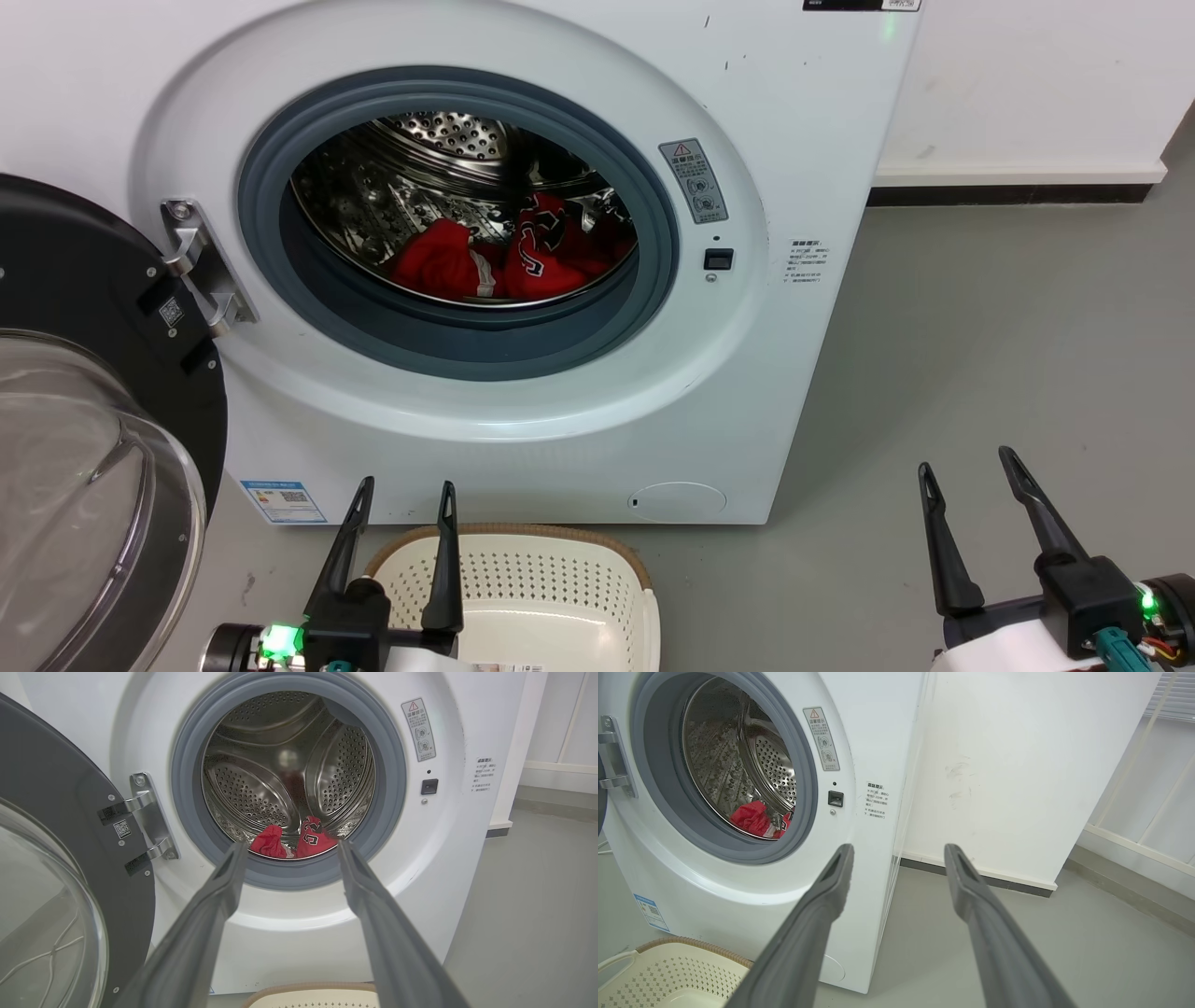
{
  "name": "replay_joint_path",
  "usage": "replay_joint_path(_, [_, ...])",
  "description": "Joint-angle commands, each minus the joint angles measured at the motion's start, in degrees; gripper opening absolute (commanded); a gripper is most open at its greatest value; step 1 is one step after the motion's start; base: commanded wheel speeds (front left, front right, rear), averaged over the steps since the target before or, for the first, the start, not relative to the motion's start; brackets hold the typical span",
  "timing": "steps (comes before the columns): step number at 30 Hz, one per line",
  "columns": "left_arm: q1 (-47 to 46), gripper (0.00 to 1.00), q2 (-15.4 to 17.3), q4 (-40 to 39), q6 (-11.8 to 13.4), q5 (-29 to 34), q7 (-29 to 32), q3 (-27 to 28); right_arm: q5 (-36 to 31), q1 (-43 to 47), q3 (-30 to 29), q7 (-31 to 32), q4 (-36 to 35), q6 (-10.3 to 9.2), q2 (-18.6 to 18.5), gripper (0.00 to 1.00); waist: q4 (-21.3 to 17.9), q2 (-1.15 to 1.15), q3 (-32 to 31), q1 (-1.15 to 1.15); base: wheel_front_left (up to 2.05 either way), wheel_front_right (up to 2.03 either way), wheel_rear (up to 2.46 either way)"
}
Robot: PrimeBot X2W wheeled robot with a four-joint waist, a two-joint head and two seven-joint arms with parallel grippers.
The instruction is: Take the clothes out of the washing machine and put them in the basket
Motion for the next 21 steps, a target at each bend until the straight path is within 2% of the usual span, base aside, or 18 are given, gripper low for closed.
replay_joint_path(1, [0.16,1.0,0.03,0.06,-0.02,-0.24,-0.16,0.2,0.3,0.26,0.06,-0.13,0.0,-0.02,-0.07,1.0,0.0,0.0,0.03,0.0,0.0,0.0,0.0])
replay_joint_path(10, [-0.87,1.0,0.53,0.12,-0.99,-0.12,-0.16,0.23,1.11,-0.28,-1.55,-0.13,1.46,-0.03,-0.05,1.0,-0.98,0.0,1.73,0.0,0.0,0.0,0.0])
replay_joint_path(13, [-3.19,1.0,1.69,1.06,-1.47,0.32,-0.16,0.77,2.26,-1.96,-1.8,-0.13,1.44,-0.02,-0.04,1.0,-2.25,0.0,5.13,0.0,0.0,0.0,0.0])
replay_joint_path(21, [-17.53,1.0,7.49,8.98,-5.73,-0.53,-0.16,3.41,5.29,-6.73,-1.39,-0.12,0.13,-0.03,-0.03,1.0,-7.75,0.0,17.07,0.0,0.0,0.0,0.0])
